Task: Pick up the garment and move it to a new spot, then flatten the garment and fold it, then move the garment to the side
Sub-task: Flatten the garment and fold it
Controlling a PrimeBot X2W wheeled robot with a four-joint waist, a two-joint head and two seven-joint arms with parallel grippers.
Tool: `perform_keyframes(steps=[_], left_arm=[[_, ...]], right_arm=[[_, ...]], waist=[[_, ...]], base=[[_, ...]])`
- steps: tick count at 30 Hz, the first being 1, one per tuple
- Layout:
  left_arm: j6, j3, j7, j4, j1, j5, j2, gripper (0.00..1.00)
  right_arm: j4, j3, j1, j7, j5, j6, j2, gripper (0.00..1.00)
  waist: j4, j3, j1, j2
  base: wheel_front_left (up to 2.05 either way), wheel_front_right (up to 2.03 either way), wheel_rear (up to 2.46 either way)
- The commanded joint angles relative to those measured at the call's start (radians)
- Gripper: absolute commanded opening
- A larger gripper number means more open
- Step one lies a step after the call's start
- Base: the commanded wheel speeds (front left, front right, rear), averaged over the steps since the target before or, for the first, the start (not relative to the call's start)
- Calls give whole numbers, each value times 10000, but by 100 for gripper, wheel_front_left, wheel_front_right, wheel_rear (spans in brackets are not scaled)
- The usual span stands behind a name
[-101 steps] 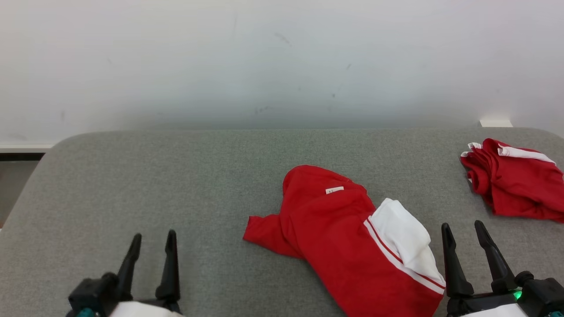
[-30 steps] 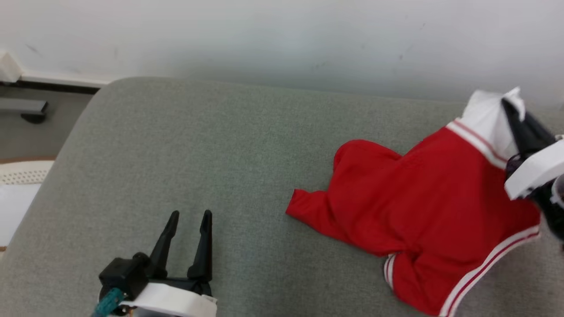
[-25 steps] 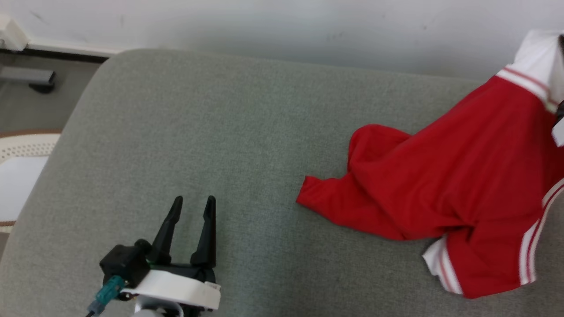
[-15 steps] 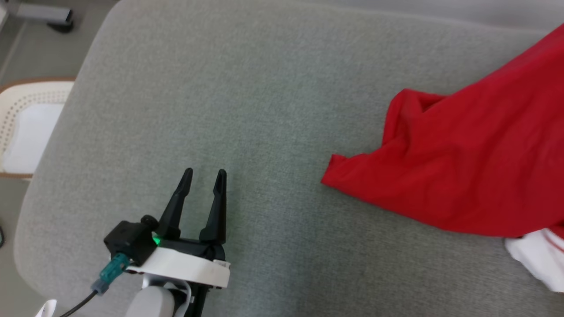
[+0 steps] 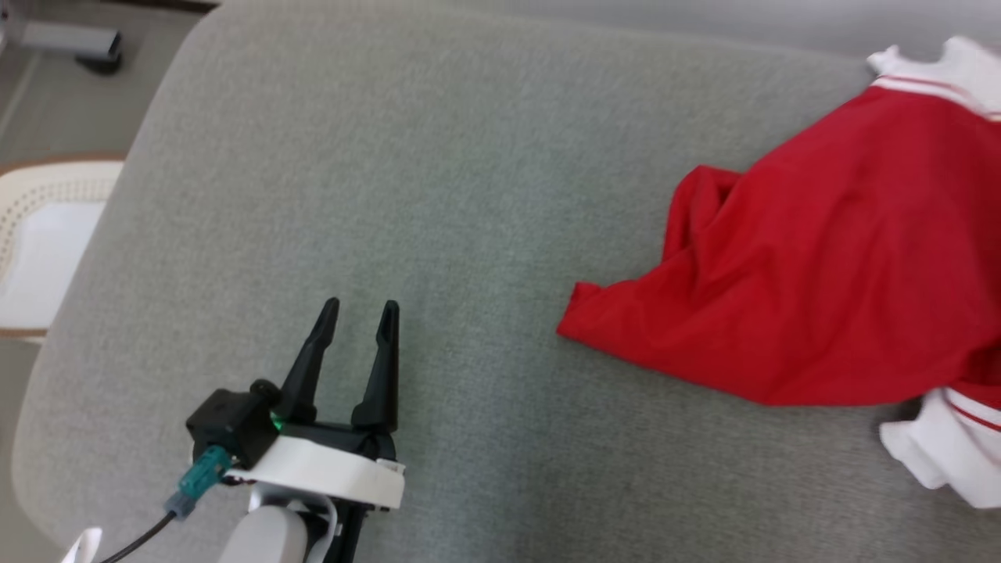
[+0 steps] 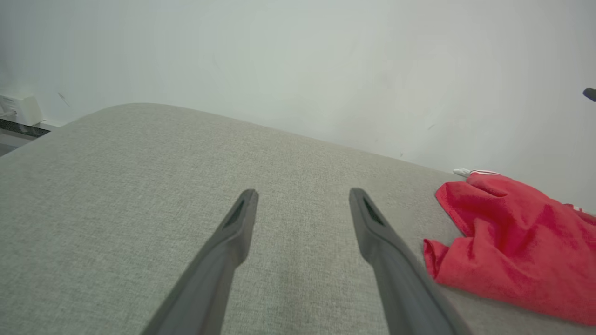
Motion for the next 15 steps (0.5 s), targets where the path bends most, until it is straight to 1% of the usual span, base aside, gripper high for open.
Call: perform_keyframes(steps=[1,5,9,13,15], left_arm=[[-31,84,0,66,196,113,42,100],[-71,296,0,181,434,322,42,100],[-100,598,1,231,733,499,40,100],[-88,945,1,239,1024,563,40,100],[-107,1122,1,248,1142,561,46,100]], right_arm=[[-161,159,399,-142,125,-25,195,100],[-1274,682,1395,-350,794,-25,607,100],[-3027,1034,2808,-383,1492,-25,711,100],[-4998,950,4679,-384,1901,-25,690,100],[-5941,732,5627,-385,1830,-25,701,100]], waist=[[-570,-700,-2,0],[-1186,-1555,-2,0],[-1795,-2212,-2,0],[-2250,-2670,-2,0],[-2414,-2842,-2,0]], base=[[0,0,0],[0,0,0],[0,0,0],[0,0,0],[0,0,0]])
